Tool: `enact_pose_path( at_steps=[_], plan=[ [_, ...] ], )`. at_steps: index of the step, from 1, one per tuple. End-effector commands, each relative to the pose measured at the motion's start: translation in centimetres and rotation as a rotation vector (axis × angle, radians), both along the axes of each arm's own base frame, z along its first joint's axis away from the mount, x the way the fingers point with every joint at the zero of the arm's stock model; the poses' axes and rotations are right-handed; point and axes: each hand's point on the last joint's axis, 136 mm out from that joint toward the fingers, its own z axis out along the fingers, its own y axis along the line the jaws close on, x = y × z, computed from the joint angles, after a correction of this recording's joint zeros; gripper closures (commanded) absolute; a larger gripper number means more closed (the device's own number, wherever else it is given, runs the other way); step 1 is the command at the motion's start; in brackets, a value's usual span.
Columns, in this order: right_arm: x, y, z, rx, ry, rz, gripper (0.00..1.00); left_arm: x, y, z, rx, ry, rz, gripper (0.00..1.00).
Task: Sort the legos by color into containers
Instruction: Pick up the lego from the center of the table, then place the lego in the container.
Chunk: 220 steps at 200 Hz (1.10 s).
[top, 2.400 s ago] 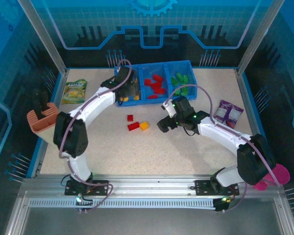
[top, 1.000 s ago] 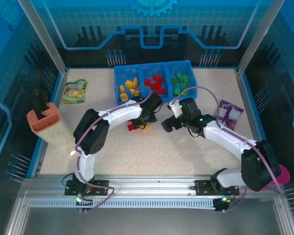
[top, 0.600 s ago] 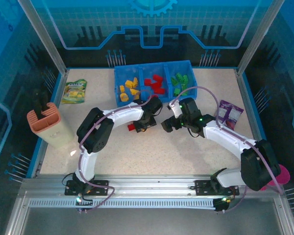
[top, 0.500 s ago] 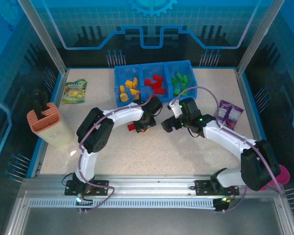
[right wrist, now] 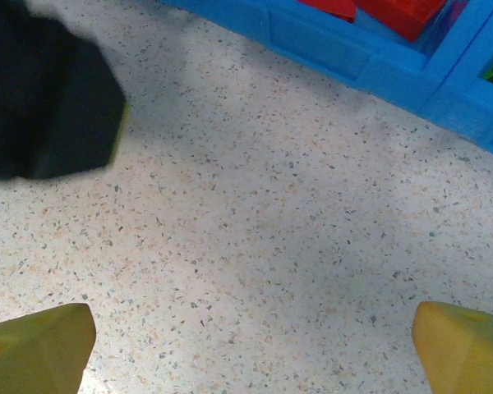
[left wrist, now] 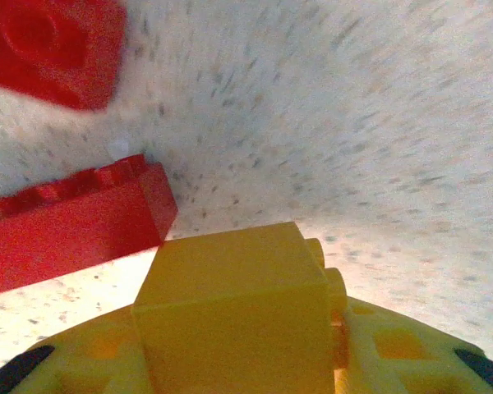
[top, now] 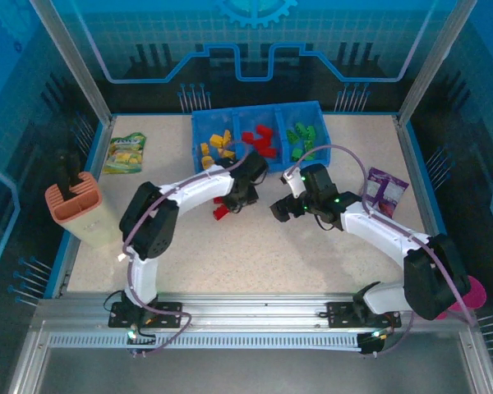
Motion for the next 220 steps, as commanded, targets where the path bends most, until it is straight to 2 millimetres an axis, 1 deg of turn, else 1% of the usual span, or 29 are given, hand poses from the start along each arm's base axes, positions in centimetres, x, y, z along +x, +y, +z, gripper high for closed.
enact_pose_path(
  at_steps=[1, 12, 26, 45, 61, 74, 80, 82, 89, 112, 135, 171, 188, 200, 205, 220],
  plan=[
    [-0.1, 0.4, -0.2, 0.009, -0.007, 0.026, 0.00, 3.3, 2.8, 6.8, 0.017, -0.156, -0.021, 0.67],
    [-0.3, 0.9, -0.2, 0.016, -0.014, 0.052, 0.00, 4.8, 3.8, 8.3, 0.019, -0.198, -0.017, 0.66],
    [-0.6, 1.8, 0.0, 0.043, -0.016, 0.088, 0.00, 6.7, 5.0, 9.5, 0.023, -0.250, -0.016, 0.66],
    [-0.9, 3.0, 0.6, 0.067, -0.029, 0.139, 0.00, 9.2, 7.0, 9.9, 0.027, -0.280, 0.022, 0.66],
    [-1.2, 4.2, 1.1, 0.072, -0.046, 0.187, 0.00, 11.2, 8.4, 9.3, 0.033, -0.288, 0.046, 0.66],
    [-1.2, 5.3, 1.4, 0.074, -0.054, 0.215, 0.00, 12.7, 9.1, 8.4, 0.037, -0.283, 0.060, 0.66],
    [-1.5, 5.7, 0.9, 0.069, -0.040, 0.228, 0.00, 13.4, 9.2, 7.9, 0.035, -0.276, 0.063, 0.66],
    [-1.2, 6.1, 1.6, 0.076, -0.053, 0.233, 0.00, 13.6, 9.3, 7.7, 0.034, -0.274, 0.064, 0.66],
    [-1.1, 6.9, 1.9, 0.074, -0.054, 0.248, 0.00, 14.4, 9.4, 7.1, 0.032, -0.266, 0.065, 0.66],
    [-1.3, 8.9, 1.4, 0.057, -0.035, 0.265, 0.00, 16.5, 9.3, 5.4, 0.027, -0.243, 0.056, 0.66],
    [-1.3, 11.0, 1.0, 0.073, 0.004, 0.246, 0.00, 18.0, 9.5, 4.3, 0.027, -0.230, 0.055, 0.64],
    [-2.0, 14.7, 0.0, 0.094, 0.026, 0.262, 0.00, 19.9, 9.8, 4.2, 0.041, -0.238, 0.040, 0.60],
    [-2.1, 16.1, -0.8, 0.096, 0.047, 0.263, 0.00, 20.2, 9.9, 4.5, 0.056, -0.238, 0.025, 0.55],
    [-2.2, 17.0, -1.4, 0.102, 0.075, 0.265, 0.00, 20.2, 10.0, 4.8, 0.066, -0.239, 0.019, 0.46],
    [-2.1, 17.2, -1.6, 0.102, 0.086, 0.259, 0.00, 20.2, 10.0, 5.0, 0.071, -0.242, 0.017, 0.43],
    [-1.9, 17.7, -2.4, 0.097, 0.119, 0.240, 0.00, 20.2, 10.2, 5.8, 0.079, -0.255, 0.005, 0.38]
  ],
)
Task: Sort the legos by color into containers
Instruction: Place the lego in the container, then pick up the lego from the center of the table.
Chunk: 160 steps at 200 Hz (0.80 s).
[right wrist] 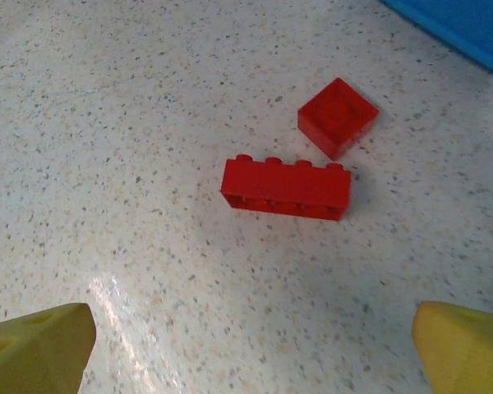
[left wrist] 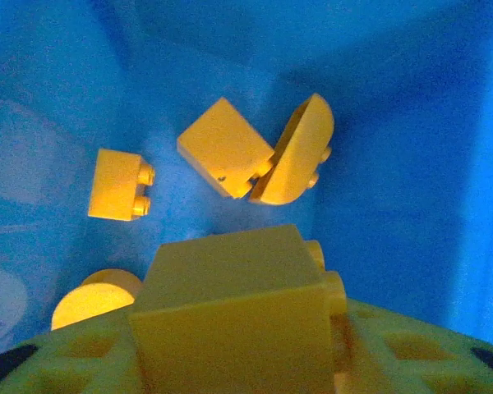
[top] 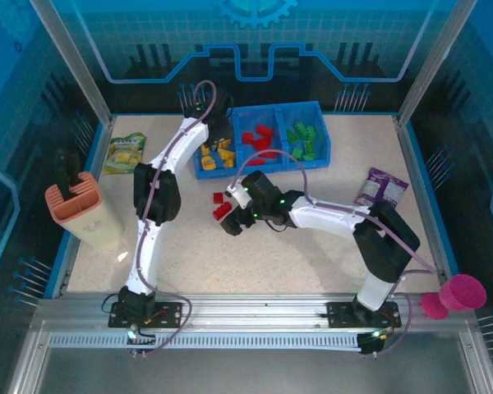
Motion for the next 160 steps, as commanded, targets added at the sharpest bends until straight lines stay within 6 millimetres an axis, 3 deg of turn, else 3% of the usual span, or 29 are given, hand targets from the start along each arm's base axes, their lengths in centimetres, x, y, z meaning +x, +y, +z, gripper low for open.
enact_pose_path(
  at_steps=[1, 50, 81, 134, 160],
  plan=[
    [0.8, 1.5, 0.1, 0.026, 0.032, -0.047, 0.00, -0.5, 0.8, 0.8, 0.037, 0.017, -0.030, 0.38],
    [1.4, 3.1, -2.2, -0.023, 0.080, -0.060, 0.00, -0.9, 0.8, 3.4, 0.037, -0.024, -0.066, 0.32],
    [2.3, 3.8, -3.6, -0.076, 0.075, -0.072, 0.00, -1.9, 0.7, 7.1, 0.035, -0.071, -0.122, 0.31],
    [3.6, 3.8, -6.2, -0.173, 0.051, -0.093, 0.00, -6.9, 2.2, 14.8, 0.066, -0.203, -0.191, 0.27],
    [4.1, 4.1, -6.7, -0.192, 0.032, -0.072, 0.00, -10.6, 3.8, 17.4, 0.091, -0.246, -0.178, 0.26]
  ],
)
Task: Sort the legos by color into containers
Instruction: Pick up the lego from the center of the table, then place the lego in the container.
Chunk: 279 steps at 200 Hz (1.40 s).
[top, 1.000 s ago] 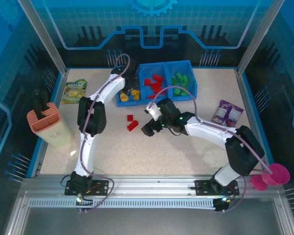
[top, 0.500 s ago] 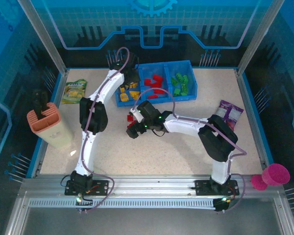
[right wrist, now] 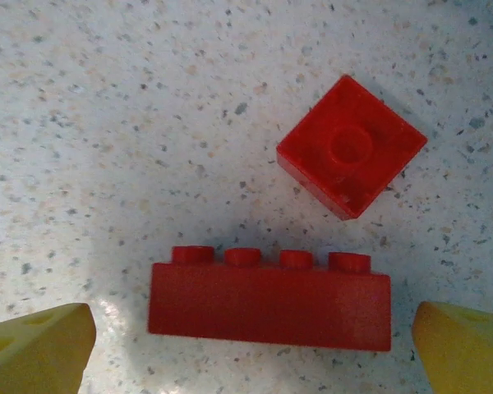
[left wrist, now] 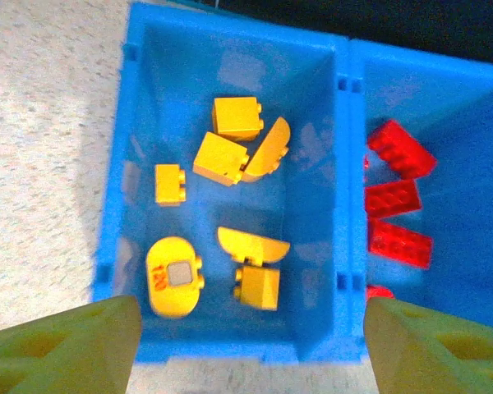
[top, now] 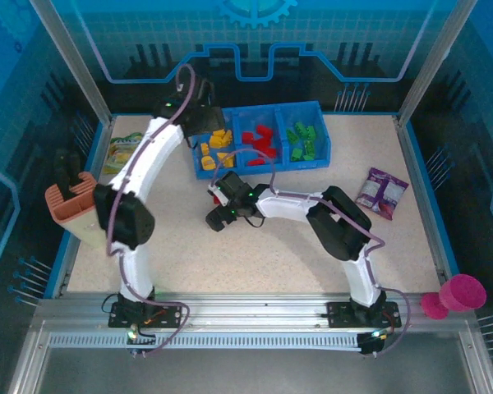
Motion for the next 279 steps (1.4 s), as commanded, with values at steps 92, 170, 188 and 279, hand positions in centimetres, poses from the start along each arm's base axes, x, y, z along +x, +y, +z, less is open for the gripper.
enact_pose_path(
  at_steps=[92, 170, 188, 279],
  plan=[
    [1.0, 0.8, -2.4, -0.133, 0.000, 0.055, 0.30, -13.4, 7.0, 5.5, 0.087, -0.170, 0.087, 0.20],
    [-0.3, -3.9, 3.5, -0.146, -0.070, 0.048, 0.48, -17.4, 11.0, 5.6, 0.188, -0.218, 0.134, 0.17],
    [0.7, -5.8, 7.7, -0.080, -0.109, 0.004, 0.48, -18.2, 10.9, 6.1, 0.196, -0.269, 0.095, 0.08],
    [17.2, -12.8, 12.7, 0.023, -0.289, -0.255, 0.50, -20.2, 11.8, 5.7, 0.303, -0.282, 0.031, 0.01]
  ],
)
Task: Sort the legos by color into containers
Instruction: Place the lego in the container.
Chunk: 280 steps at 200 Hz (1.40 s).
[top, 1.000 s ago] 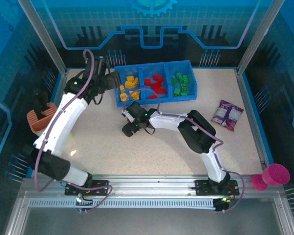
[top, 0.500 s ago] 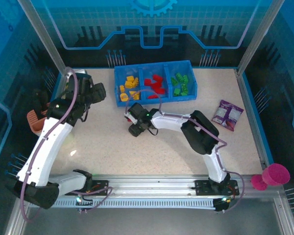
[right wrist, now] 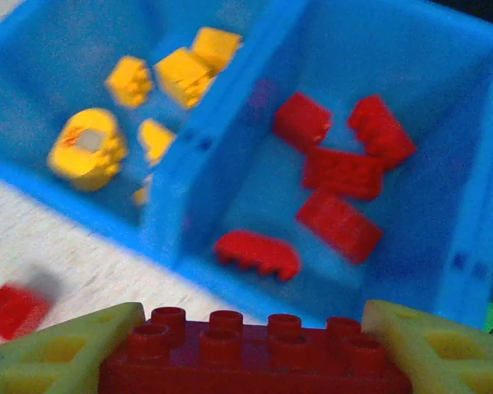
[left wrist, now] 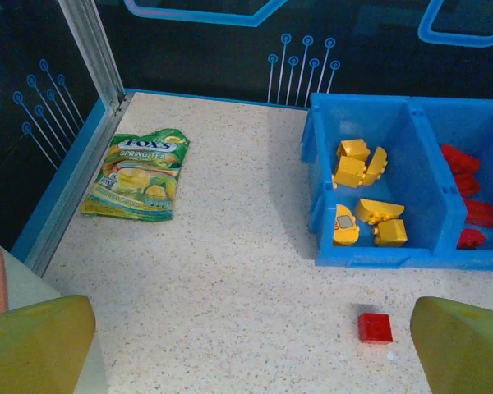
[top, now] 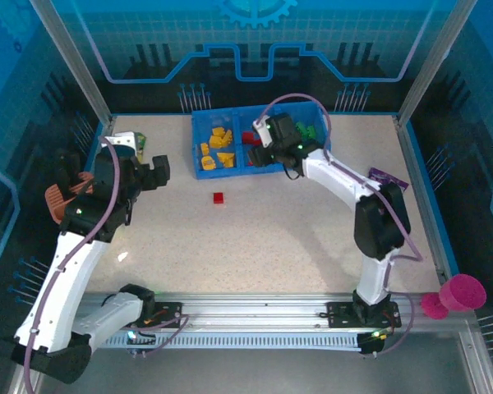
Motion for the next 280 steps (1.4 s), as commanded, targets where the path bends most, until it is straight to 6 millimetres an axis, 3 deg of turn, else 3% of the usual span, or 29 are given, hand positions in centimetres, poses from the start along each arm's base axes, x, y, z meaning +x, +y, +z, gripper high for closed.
enact_pose_path(
  at_steps=[1, 33, 72, 154, 190, 214, 238, 280],
  plan=[
    [3.1, 0.2, -1.8, -0.025, 0.007, -0.001, 0.50, 0.0, 0.6, -0.9, 0.053, 0.026, 0.001, 0.01],
    [5.9, 0.4, -4.7, -0.024, 0.048, -0.022, 0.49, 0.2, 0.5, -1.8, 0.077, 0.042, -0.014, 0.01],
    [6.5, 1.1, -6.5, -0.012, 0.087, -0.016, 0.43, 0.5, 0.3, -2.3, 0.078, 0.062, -0.022, 0.01],
    [6.1, 1.4, -5.1, 0.017, 0.081, 0.003, 0.16, 0.6, -0.5, -2.5, 0.053, 0.063, -0.064, 0.01],
    [5.4, 1.3, -3.2, 0.028, 0.052, 0.008, 0.21, 0.5, -0.6, -2.3, 0.044, 0.060, -0.064, 0.01],
    [3.6, 1.9, -1.1, 0.042, 0.014, 0.054, 0.26, 0.5, -0.7, -2.3, 0.037, 0.057, -0.069, 0.01],
    [0.3, 3.9, -0.1, 0.039, 0.021, 0.150, 0.29, 0.4, -0.7, -2.5, 0.038, 0.058, -0.071, 0.01],
    [-5.8, 8.9, -2.6, -0.030, 0.107, 0.290, 0.28, 0.2, -0.7, -2.4, 0.042, 0.051, -0.078, 0.01]
  ],
)
